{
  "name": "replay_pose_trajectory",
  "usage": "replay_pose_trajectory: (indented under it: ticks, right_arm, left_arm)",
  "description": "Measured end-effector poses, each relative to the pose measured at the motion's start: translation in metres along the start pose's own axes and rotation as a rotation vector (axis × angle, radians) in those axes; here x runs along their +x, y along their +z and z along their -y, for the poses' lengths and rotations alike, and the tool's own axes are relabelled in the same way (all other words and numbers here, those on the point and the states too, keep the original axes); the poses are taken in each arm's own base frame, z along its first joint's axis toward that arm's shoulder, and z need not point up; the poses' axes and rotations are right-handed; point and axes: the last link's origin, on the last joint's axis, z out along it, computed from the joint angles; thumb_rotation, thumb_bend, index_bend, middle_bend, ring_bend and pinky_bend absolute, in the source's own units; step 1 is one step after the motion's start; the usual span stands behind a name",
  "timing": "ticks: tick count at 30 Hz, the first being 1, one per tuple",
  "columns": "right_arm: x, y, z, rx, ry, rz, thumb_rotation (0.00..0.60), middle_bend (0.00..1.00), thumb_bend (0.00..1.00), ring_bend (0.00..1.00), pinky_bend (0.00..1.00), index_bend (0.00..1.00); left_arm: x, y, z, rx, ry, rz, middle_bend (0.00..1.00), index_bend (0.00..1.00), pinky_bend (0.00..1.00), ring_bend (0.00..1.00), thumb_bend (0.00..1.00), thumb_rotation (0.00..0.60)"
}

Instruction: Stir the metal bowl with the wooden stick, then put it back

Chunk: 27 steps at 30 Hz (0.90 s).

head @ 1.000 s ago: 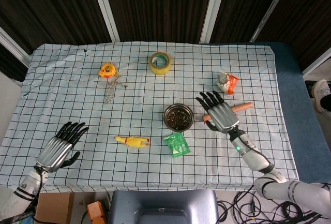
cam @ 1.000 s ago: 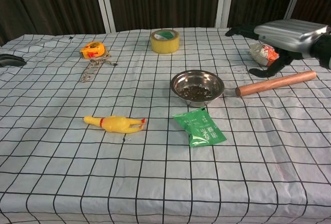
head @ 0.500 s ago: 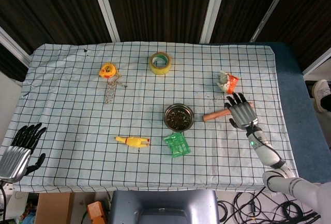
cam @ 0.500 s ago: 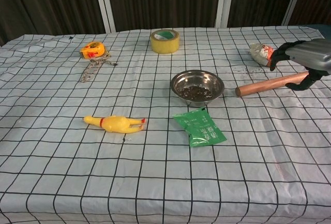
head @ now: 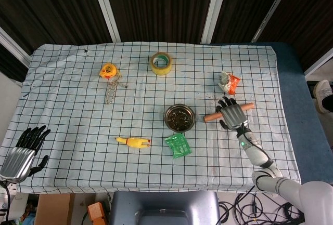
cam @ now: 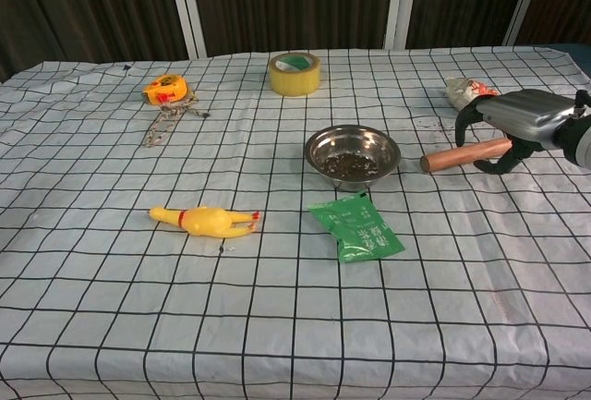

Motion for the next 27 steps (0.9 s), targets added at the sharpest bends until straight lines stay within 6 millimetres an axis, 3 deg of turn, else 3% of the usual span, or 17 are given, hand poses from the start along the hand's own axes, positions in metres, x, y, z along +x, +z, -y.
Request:
replay_pose_trajectory:
  ticks: [14, 27]
  right_arm:
    - [-0.005, 0.008, 0.01, -0.008, -0.002, 0.012, 0.6, 0.2, 0.35, 0.09, 0.22, 0.42]
    - [-0.002, 0.009, 0.015, -0.014, 0.034, -0.056, 0.6, 0.43, 0.38, 0.34, 0.39, 0.75]
  left_arm:
    - [0.001, -0.001, 0.002, 0.004, 0.006, 0.005, 0.0, 0.0, 0.03, 0.0, 0.41, 0.6]
    - [0.004, -0.003, 0.004, 0.012, 0.009, 0.001, 0.0, 0.0, 0.03, 0.0, 0.41, 0.6]
